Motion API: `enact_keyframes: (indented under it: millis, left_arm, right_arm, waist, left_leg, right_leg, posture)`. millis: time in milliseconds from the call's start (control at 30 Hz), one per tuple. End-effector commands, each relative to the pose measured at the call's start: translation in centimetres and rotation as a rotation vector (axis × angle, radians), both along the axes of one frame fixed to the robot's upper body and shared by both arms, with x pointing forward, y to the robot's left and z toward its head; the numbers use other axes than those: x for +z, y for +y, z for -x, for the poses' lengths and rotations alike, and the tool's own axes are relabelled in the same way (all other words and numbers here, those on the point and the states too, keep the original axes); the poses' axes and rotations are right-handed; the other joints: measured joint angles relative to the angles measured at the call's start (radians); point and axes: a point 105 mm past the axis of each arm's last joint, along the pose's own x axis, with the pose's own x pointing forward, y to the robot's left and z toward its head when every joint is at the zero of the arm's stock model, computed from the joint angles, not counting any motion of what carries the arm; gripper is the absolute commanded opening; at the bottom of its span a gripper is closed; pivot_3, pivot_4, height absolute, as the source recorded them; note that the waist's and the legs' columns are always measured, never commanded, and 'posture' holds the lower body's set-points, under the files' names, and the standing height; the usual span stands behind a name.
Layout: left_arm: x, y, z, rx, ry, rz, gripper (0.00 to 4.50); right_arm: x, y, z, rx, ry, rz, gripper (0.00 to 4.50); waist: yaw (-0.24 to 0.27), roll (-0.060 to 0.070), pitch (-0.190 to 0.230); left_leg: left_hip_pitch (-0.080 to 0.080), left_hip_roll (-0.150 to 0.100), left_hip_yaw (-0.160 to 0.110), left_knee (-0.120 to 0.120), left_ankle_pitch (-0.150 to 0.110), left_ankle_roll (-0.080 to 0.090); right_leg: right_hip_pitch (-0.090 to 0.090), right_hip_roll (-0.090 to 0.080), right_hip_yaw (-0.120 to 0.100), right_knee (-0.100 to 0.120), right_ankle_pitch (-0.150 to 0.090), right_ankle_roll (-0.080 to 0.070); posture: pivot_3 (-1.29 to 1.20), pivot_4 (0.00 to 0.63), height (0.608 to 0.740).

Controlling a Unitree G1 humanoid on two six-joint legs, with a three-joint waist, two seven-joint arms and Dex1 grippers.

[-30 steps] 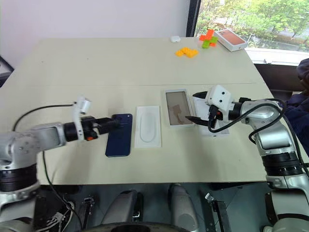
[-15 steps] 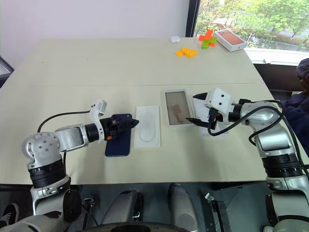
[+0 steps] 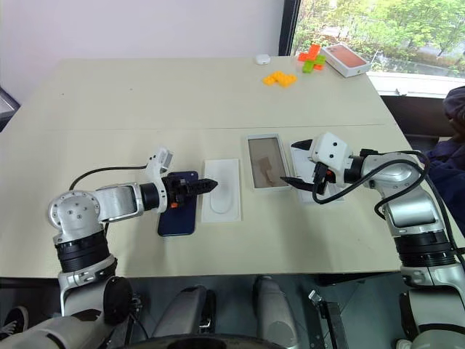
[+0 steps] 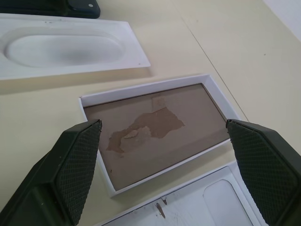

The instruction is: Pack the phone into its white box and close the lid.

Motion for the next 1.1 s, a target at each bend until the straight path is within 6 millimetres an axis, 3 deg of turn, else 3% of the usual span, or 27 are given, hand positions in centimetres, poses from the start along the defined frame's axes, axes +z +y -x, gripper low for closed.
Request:
enact_keyframes:
  millis: [33,67,167,400,433,700,933,1100]
  left_arm:
    - [0.2,-0.7,0.1,-0.022,-0.007,-0.012,4.44]
    - [-0.1,-0.9,-0.1,-0.01,0.011,-0.014,4.44]
    - [-0.7,-1.5,-0.1,-0.002,0.034,-0.031,3.63]
    - [-0.7,-1.5,-0.2,0.003,0.028,-0.045,0.21]
    - [-0.6,-1.4,-0.2,0.004,0.026,-0.044,0.04]
    - [0.5,-0.8,-0.4,0.02,0.01,0.051,0.04]
    - [2.2,1.6,-1.0,0.048,-0.013,0.144,0.04]
    - [4.2,0.7,-2.7,0.085,-0.027,0.253,0.04]
  right_arm:
    - [1.3,0.0,0.0,0.002,-0.054,-0.006,4.44]
    - [1.3,0.0,0.0,0.001,-0.055,-0.006,4.44]
    - [1.4,0.1,0.0,-0.001,-0.06,-0.006,4.5]
    - [1.6,-0.1,0.0,-0.008,-0.069,-0.001,4.5]
    - [1.6,-0.1,0.0,-0.008,-0.069,0.0,4.5]
    - [1.7,-0.1,0.0,-0.012,-0.074,-0.003,4.5]
    - [2.1,-0.2,0.5,0.008,-0.023,-0.053,4.5]
    - [2.7,-0.4,2.3,0.079,0.099,-0.122,4.5]
  waist:
    - [0.0,0.0,0.0]
    - [0.0,0.0,0.0]
    - [0.0,0.0,0.0]
    - [-0.001,0.0,0.0]
    - [-0.001,0.0,0.0]
    - [-0.002,0.0,0.0]
    - [-0.001,0.0,0.0]
    - [0.013,-0.001,0.0]
  left_leg:
    - [0.0,0.0,0.0,0.0,0.0,0.0]
    - [0.0,0.0,0.0,0.0,0.0,0.0]
    - [0.0,0.0,0.0,0.0,0.0,0.0]
    - [0.0,0.0,0.0,0.0,0.0,0.0]
    - [0.0,0.0,0.0,0.0,0.0,0.0]
    - [0.0,0.0,0.0,0.0,0.0,0.0]
    - [0.0,0.0,0.0,0.0,0.0,-0.001]
    - [-0.002,-0.001,-0.002,0.0,0.0,-0.001]
  right_leg:
    - [0.0,0.0,0.0,0.0,0.0,0.0]
    - [0.0,0.0,0.0,0.0,0.0,0.0]
    - [0.0,0.0,0.0,0.0,0.0,0.0]
    - [0.0,0.0,0.0,0.0,0.0,0.0]
    - [0.0,0.0,0.0,0.0,0.0,0.0]
    - [0.0,0.0,0.0,0.0,0.0,0.0]
    - [0.0,0.001,0.0,0.0,0.0,0.0]
    - [0.0,-0.001,-0.001,-0.001,0.0,0.0]
  posture:
    - [0.0,0.15,0.74]
    - [0.0,0.15,0.74]
    - [0.0,0.15,0.74]
    - [0.0,0.15,0.74]
    - [0.0,0.15,0.74]
    - [0.0,0.15,0.74]
    - [0.0,0.15,0.74]
    - [0.0,0.15,0.74]
